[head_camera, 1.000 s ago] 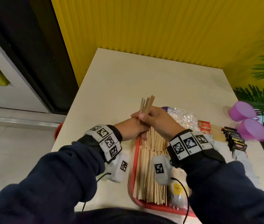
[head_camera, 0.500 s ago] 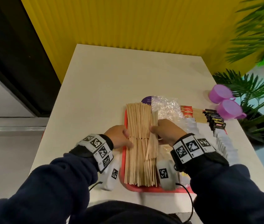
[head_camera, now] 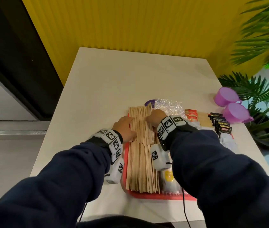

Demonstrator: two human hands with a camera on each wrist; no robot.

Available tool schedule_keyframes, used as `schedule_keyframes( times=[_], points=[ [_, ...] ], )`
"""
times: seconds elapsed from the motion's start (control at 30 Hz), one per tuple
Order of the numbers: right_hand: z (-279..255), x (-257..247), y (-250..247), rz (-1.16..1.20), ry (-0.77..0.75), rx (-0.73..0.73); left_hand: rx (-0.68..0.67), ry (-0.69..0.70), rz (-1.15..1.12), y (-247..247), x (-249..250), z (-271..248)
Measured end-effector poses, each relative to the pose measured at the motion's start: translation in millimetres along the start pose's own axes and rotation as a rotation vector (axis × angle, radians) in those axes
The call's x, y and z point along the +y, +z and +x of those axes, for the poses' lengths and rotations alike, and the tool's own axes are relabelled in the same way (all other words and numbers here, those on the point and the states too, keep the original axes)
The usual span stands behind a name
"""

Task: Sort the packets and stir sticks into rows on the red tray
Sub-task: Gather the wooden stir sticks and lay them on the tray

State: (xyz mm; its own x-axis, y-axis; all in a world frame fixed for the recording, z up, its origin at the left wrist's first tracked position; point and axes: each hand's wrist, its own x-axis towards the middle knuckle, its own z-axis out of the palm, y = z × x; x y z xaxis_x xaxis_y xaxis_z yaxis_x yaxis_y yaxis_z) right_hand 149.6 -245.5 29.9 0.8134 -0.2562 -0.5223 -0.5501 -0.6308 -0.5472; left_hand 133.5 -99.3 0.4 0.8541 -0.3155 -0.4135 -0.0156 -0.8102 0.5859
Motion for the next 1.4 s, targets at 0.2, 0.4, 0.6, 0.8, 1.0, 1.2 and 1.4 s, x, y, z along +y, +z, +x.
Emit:
schedule_keyframes(
  times=[0.2,0.4,0.6,0.8,1.0,1.2,1.4],
  points=[
    [13.7,1.4,8.8,-0.119,-0.021,-0.002,0.0,0.045,0.072,4.4,-2.8,8.4],
    [19.9,-3.5,4.6,-0.059,-0.049,0.035,0.004,0.066,0.023,3.6,-2.3,12.9],
    [24.4,2.5,-2.6,-0.061,-0.019,0.003,0.033,0.074,0.004,5.6,0.5,15.4],
    [10.9,-5.2,-7.3,-0.279,-0.151,-0.004,0.074,0.086,0.045,9.3,-0.2,15.3],
    [-5.2,2.1,10.2,-0.49,-0.257,-0.187,0.102,0.111,0.109,6.2,4.2,19.0],
    [-3.2,7.9,8.8,-0.514,-0.229,-0.112,0.159,0.114,0.064,3.8,2.7,17.5],
    [-3.5,8.4,4.7,-0.425,-0.198,-0.086,0.101,0.076,0.148,5.9,3.4,13.9]
  ],
)
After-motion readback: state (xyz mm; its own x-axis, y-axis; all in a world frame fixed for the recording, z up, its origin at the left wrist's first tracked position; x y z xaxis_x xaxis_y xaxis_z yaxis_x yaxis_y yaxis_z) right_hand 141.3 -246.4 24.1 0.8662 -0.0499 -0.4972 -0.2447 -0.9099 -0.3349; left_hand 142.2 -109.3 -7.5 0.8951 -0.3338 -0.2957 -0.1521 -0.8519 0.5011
